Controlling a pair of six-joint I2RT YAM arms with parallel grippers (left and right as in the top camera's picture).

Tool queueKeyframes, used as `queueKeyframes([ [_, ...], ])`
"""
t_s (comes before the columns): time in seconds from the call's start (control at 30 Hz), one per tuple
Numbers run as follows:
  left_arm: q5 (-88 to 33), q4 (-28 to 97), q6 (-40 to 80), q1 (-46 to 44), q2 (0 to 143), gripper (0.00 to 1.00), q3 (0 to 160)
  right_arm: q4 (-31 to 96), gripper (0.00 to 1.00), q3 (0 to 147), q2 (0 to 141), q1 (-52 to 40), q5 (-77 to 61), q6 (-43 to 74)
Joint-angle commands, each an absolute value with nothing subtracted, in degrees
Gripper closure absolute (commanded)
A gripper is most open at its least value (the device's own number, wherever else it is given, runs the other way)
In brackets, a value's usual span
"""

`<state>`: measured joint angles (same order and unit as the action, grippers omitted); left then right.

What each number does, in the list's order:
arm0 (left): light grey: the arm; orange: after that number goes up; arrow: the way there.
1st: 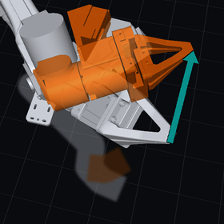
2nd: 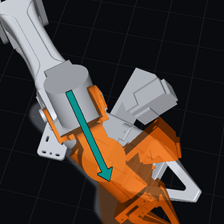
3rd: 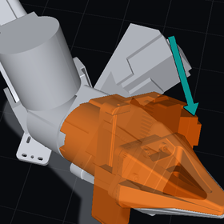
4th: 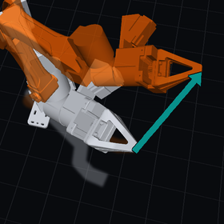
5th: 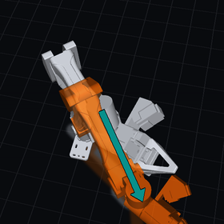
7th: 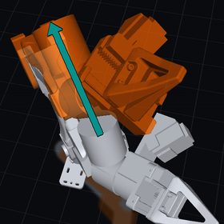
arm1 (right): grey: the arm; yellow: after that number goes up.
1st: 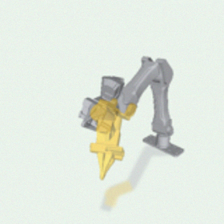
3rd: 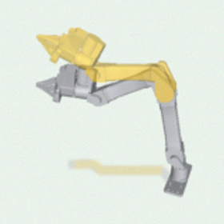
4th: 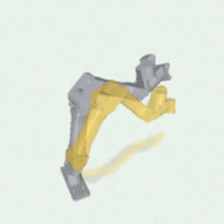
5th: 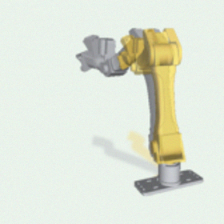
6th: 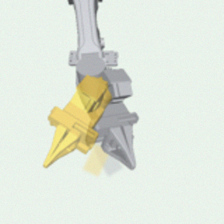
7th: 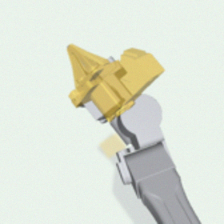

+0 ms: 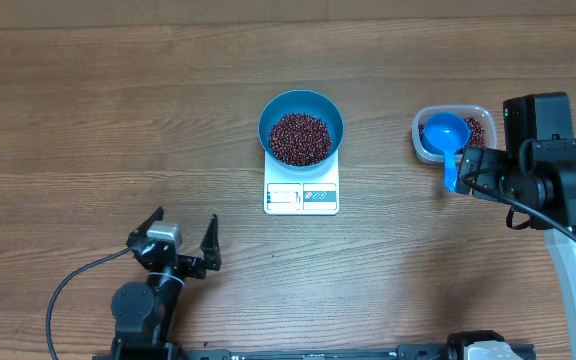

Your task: Scoop item into bowl and weigh 150g on scale

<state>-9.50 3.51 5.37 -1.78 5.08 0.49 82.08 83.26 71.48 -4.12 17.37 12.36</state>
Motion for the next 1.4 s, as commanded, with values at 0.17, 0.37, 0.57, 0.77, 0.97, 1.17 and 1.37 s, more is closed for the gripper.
queueKeyframes([
  [0.17,-10.9,3.8,4.0,0.9,0.1,0.01,0.3,82.0,0.0,84.9,71.2,-3.9,17.8,11.9],
  [0.37,-10.3,3.8,4.1,0.8,0.1,0.0,0.3,82.0,0.0,84.9,71.2,-3.9,17.8,11.9],
  [0.57,-10.0,3.8,4.4,0.8,0.1,0.0,0.3,82.0,0.0,84.9,71.2,-3.9,17.8,11.9],
  [0.77,-6.4,4.1,6.0,0.8,0.1,0.01,0.3,82.0,0.0,84.9,71.2,-3.9,17.8,11.9],
  [0.97,-2.7,4.5,6.3,0.8,0.1,0.0,0.3,82.0,0.0,84.9,71.2,-3.9,17.8,11.9],
  [1.17,-1.5,4.5,6.3,0.8,0.1,0.01,0.3,82.0,0.0,84.9,71.2,-3.9,17.8,11.9],
  [1.37,-1.5,4.5,6.2,0.8,0.1,0.0,0.3,82.0,0.0,84.9,71.2,-3.9,17.8,11.9],
])
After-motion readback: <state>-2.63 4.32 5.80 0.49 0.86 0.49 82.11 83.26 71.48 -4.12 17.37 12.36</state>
